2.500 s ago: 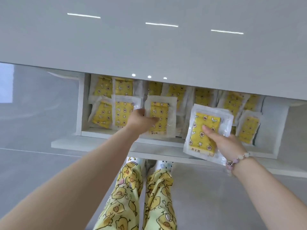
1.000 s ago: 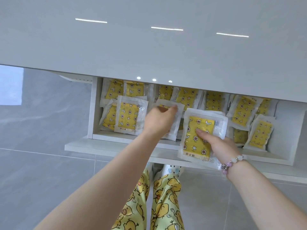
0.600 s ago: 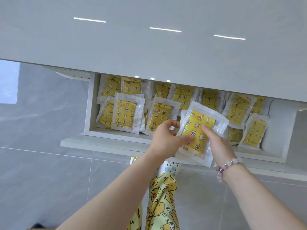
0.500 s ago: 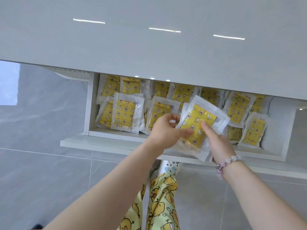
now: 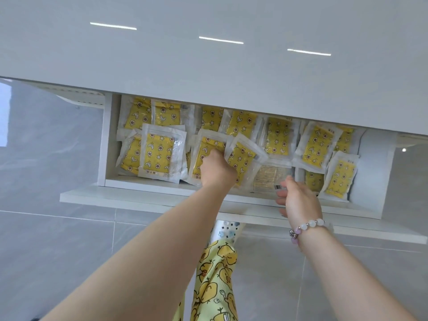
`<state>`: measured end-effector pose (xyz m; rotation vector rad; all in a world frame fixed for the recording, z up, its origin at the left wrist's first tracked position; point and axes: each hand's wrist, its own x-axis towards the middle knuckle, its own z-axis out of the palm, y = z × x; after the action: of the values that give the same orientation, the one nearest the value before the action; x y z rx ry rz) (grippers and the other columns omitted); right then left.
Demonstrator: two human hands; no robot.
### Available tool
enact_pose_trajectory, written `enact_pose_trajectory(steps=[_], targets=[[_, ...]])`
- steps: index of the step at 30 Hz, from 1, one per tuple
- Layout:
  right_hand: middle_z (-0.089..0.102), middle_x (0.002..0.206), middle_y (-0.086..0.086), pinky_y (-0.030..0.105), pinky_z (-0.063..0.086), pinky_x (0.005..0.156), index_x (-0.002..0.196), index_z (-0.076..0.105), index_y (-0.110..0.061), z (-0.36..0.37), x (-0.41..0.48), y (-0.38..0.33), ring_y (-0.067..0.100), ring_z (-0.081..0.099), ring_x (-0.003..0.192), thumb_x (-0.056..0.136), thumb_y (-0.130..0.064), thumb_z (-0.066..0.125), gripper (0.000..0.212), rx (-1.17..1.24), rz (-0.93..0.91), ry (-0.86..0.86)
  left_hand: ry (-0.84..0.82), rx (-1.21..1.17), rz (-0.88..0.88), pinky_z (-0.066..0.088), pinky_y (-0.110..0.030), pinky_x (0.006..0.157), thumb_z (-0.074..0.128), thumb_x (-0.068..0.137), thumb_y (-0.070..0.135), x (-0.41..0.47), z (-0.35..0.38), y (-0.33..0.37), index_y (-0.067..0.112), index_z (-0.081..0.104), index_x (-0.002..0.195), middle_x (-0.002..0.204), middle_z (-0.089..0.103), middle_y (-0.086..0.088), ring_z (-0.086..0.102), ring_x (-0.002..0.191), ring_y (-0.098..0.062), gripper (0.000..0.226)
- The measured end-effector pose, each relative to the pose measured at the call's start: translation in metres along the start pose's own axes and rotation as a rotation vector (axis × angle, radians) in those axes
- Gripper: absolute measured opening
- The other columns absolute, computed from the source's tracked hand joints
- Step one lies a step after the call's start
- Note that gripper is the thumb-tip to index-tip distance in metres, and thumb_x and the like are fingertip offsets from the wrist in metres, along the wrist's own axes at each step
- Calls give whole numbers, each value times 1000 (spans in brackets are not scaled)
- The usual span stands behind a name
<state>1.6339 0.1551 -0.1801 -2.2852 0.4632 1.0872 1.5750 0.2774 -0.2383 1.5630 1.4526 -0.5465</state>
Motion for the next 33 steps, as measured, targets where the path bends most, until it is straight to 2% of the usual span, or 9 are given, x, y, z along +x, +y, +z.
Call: enact_pose_trajectory(steps=[6,8,10,12,16,21,23,27,33], targets=[[58,83,4,32,38,76,91,59,-9,-2,-5,3,24,53,86,98,-35,42,32,-86,-78,8,92,303,124,46,-28,61,66,85,7,-2,7,6,2,37,119,105,62,-12,63,99,-29,44],[56,91,2,27,33,74,96,55,-14,-5,-10,2,21,49,87,98,-34,43,24,-206,-127,-3,86,450,164,43,-26,54,65,87,14,-1,2,8,5,46,113,91,60,-6,63,92,-26,34],[55,96,1,26,34,73,104,56,-14,-8,-17,1,19,49,88,96,-33,47,23,-315,-178,-21,49,669,254,35,-22,43,61,89,18,-1,-5,10,11,55,92,71,48,1,57,75,-20,10],[58,106,2,26,37,74,115,57,-16,-14,-29,-2,19,53,95,94,-31,50,27,-484,-255,-41,11,882,348,26,-21,39,57,90,16,-10,-15,14,13,51,80,63,38,2,47,65,-16,12],[62,111,-2,26,44,76,113,59,-23,-37,-63,-22,20,57,101,94,-29,46,24,-932,-407,-121,-32,1101,554,22,-22,40,53,93,19,-51,-46,13,17,53,84,63,37,2,47,63,-15,9],[65,111,-1,26,42,79,112,60,-25,-70,-137,-89,21,58,102,95,-30,42,25,-1065,-525,-36,70,977,448,23,-22,41,46,95,24,-131,-138,10,18,52,79,62,39,5,37,50,-11,17],[64,111,0,27,44,80,115,58,-22,-80,-171,-125,21,58,102,96,-32,41,28,-1083,-632,-12,121,896,367,28,-21,48,47,94,26,-161,-186,15,16,53,81,70,46,4,48,63,-16,17],[59,119,1,31,42,94,119,55,-19,-91,-250,-199,21,53,110,97,-28,38,30,-1156,-898,-38,228,771,309,40,-28,72,45,94,32,-219,-288,33,16,55,111,111,59,-3,58,103,-25,26],[63,108,2,27,39,77,107,63,-16,-70,-381,-281,21,56,103,91,-17,40,29,-1255,-1249,74,535,579,215,39,-28,77,47,92,27,-317,-428,17,21,56,115,117,56,-1,55,106,-25,25]])
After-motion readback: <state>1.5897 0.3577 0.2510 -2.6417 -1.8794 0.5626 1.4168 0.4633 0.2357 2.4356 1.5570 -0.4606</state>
